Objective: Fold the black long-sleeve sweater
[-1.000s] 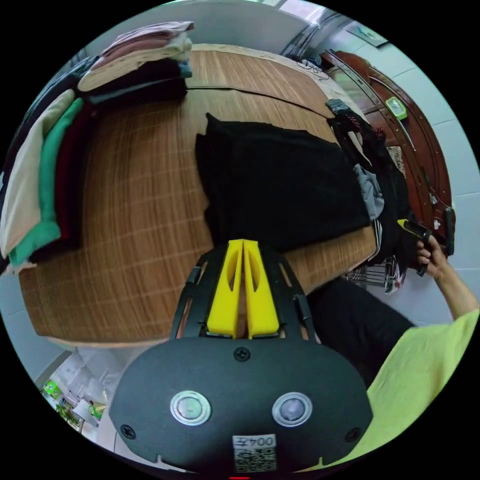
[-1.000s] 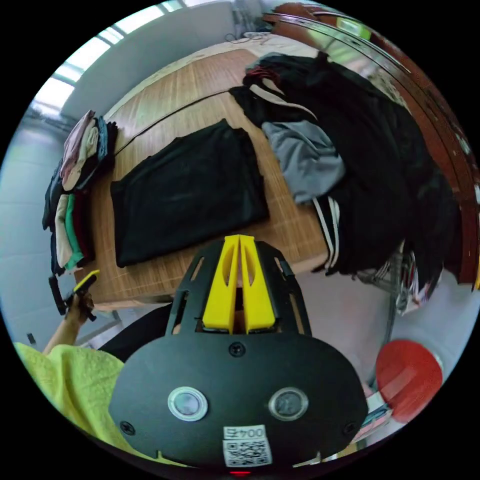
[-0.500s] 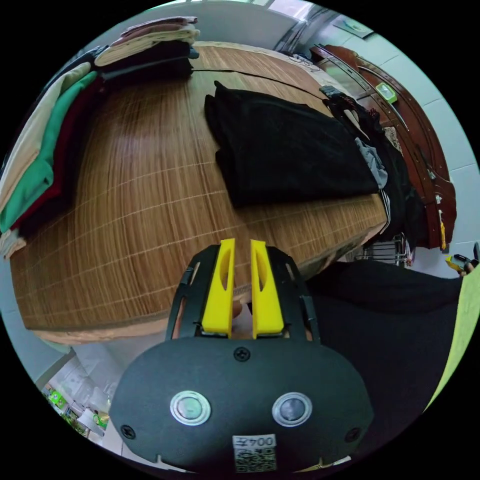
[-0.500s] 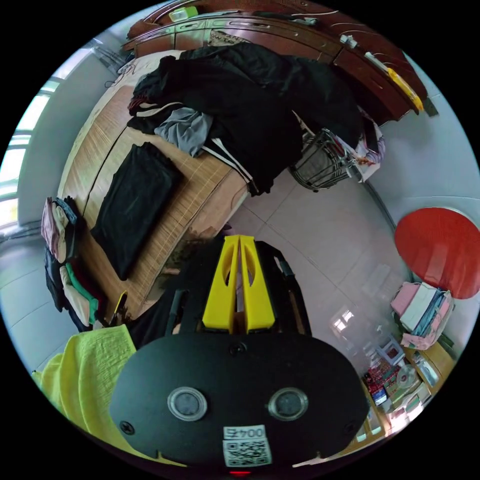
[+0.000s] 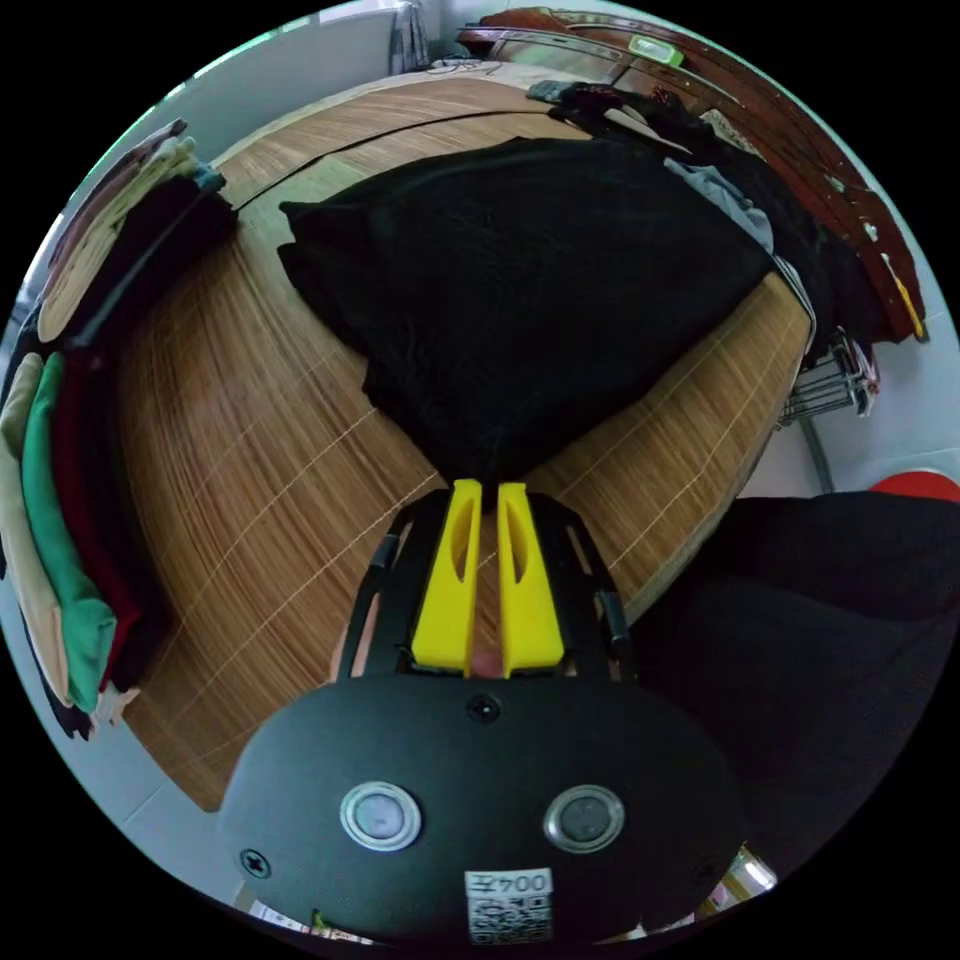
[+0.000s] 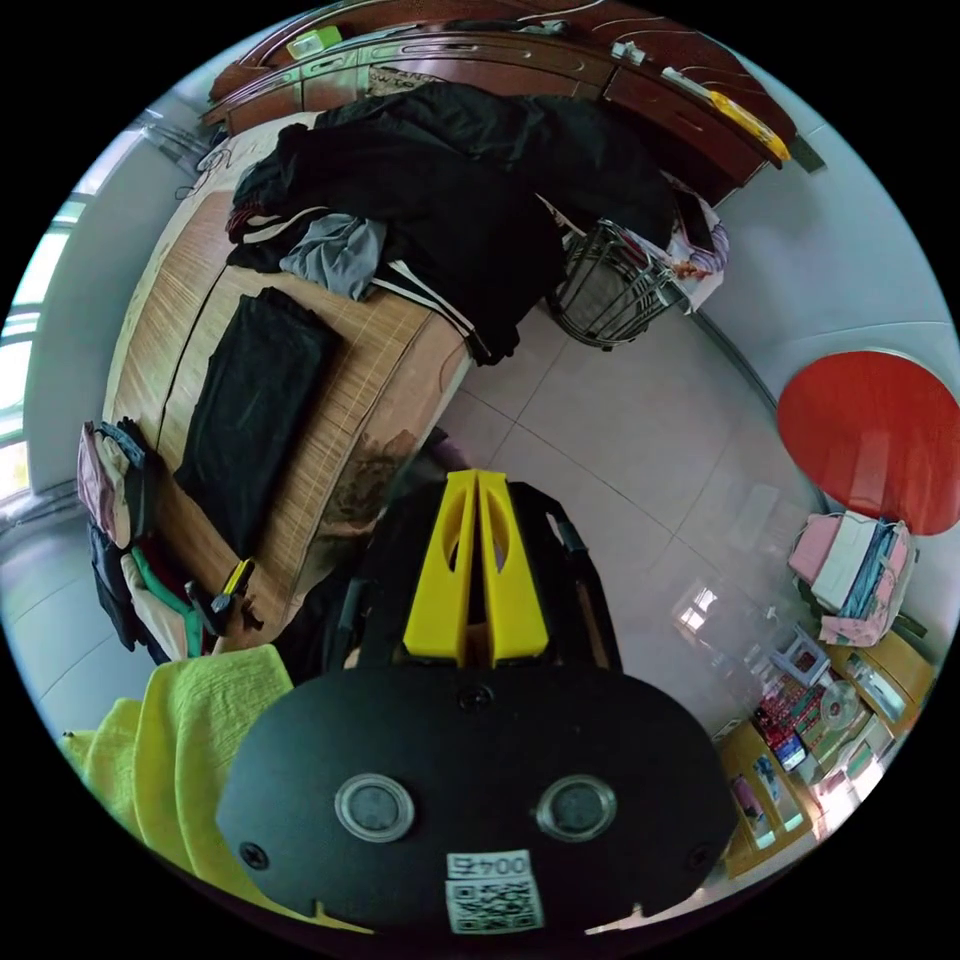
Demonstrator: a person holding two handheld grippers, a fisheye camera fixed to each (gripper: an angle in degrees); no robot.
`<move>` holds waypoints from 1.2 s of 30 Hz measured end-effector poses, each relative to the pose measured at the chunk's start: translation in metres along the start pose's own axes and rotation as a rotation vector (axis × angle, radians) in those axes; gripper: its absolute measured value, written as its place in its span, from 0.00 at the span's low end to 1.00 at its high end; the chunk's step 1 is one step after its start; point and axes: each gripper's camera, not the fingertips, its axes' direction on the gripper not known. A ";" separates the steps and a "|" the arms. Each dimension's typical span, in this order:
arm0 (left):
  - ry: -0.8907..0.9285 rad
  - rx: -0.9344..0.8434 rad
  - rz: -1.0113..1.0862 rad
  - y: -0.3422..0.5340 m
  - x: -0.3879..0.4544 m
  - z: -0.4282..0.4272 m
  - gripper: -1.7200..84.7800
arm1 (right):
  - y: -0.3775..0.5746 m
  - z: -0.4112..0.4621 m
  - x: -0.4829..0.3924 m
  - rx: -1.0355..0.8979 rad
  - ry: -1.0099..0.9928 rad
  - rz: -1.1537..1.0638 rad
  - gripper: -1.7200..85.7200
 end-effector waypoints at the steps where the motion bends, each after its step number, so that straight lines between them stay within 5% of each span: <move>1: -0.003 -0.016 0.006 0.002 0.006 0.009 0.05 | -0.002 0.002 0.001 0.001 0.003 0.002 0.01; 6: 0.051 -0.027 -0.108 -0.013 0.018 0.012 0.04 | -0.029 0.009 -0.009 0.033 -0.046 -0.089 0.01; 17: -0.027 -0.170 -0.598 0.007 0.056 -0.047 0.02 | -0.153 0.084 -0.144 0.078 0.083 -0.997 0.08; 24: -0.035 -0.175 -0.928 0.022 0.170 -0.117 0.02 | -0.243 0.150 -0.179 -0.030 -0.018 -1.133 0.11; 36: -0.084 -0.246 -0.905 -0.083 0.268 -0.155 0.02 | -0.286 0.210 -0.227 -0.098 0.039 -1.387 0.10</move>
